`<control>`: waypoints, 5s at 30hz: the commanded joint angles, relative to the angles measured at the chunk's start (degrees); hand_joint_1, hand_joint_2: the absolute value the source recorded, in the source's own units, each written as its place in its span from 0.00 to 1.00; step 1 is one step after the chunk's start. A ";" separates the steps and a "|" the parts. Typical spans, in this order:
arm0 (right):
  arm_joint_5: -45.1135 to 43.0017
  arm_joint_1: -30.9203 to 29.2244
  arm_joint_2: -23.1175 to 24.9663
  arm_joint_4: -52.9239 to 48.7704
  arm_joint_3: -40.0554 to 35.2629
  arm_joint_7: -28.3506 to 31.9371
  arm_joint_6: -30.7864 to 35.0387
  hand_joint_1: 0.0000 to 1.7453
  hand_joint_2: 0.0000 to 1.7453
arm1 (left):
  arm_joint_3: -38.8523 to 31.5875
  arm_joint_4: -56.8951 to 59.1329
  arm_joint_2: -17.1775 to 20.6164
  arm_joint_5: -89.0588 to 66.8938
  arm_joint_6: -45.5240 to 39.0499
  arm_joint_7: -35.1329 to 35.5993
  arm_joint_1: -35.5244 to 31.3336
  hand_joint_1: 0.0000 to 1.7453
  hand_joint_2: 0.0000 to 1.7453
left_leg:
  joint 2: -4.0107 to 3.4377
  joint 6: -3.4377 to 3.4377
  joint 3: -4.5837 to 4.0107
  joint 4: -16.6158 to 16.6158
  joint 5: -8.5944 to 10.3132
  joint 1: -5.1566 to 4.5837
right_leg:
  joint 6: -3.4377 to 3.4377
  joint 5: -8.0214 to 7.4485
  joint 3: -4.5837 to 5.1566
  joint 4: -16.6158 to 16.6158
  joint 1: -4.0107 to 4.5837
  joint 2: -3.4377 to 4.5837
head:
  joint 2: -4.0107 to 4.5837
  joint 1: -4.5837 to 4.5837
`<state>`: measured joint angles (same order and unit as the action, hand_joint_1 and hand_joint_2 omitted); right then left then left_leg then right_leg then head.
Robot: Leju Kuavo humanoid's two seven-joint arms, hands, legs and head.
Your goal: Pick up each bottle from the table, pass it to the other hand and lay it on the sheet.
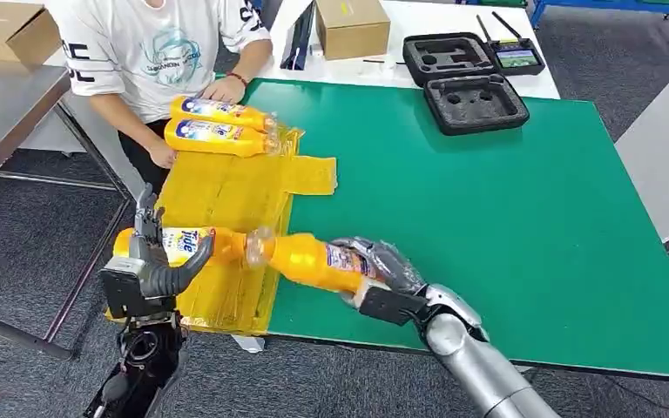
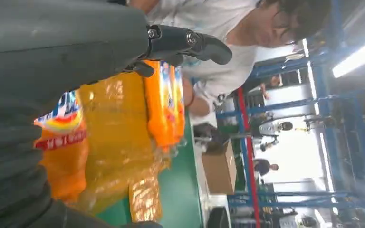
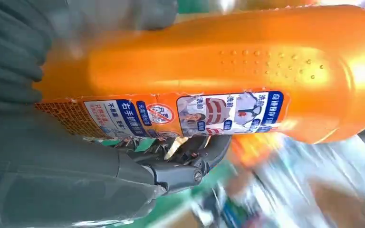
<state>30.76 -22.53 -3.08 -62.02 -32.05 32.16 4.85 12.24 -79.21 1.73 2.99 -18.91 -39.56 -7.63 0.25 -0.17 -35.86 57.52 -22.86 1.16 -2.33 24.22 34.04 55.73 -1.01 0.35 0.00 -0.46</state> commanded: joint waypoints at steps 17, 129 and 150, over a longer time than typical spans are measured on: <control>-8.33 7.65 8.79 -1.80 9.73 5.10 8.20 1.00 1.00 | 9.81 -6.92 -0.35 17.33 20.00 8.72 0.63 0.00 1.00 | -0.02 -0.03 0.22 -0.03 -0.15 0.01 | 0.12 0.14 -0.20 -0.04 0.04 -0.03 | 0.00 0.00; -9.18 3.77 13.36 2.50 6.13 2.43 9.63 0.00 0.00 | 13.77 4.70 -2.39 10.35 18.58 11.94 -10.61 1.00 1.00 | 0.04 -0.03 -0.02 0.02 -0.05 0.02 | 0.07 0.06 0.01 0.01 0.04 -0.09 | 0.00 0.00; -27.17 12.48 12.46 -12.25 9.68 7.84 13.50 0.00 0.00 | 3.46 1.79 9.77 -9.53 2.44 10.51 -14.56 1.00 1.00 | -0.04 -0.04 0.14 -0.02 -0.10 0.05 | 0.11 0.12 -0.12 -0.02 0.08 -0.03 | 0.00 0.02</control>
<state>4.66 -9.57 9.90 -75.76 -24.09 39.89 17.66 15.12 -79.34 8.20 -5.07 -15.76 -29.46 -20.10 0.23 -0.16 -35.97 57.49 -22.85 1.20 -2.31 24.23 34.17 55.74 -0.98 0.35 0.00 -0.44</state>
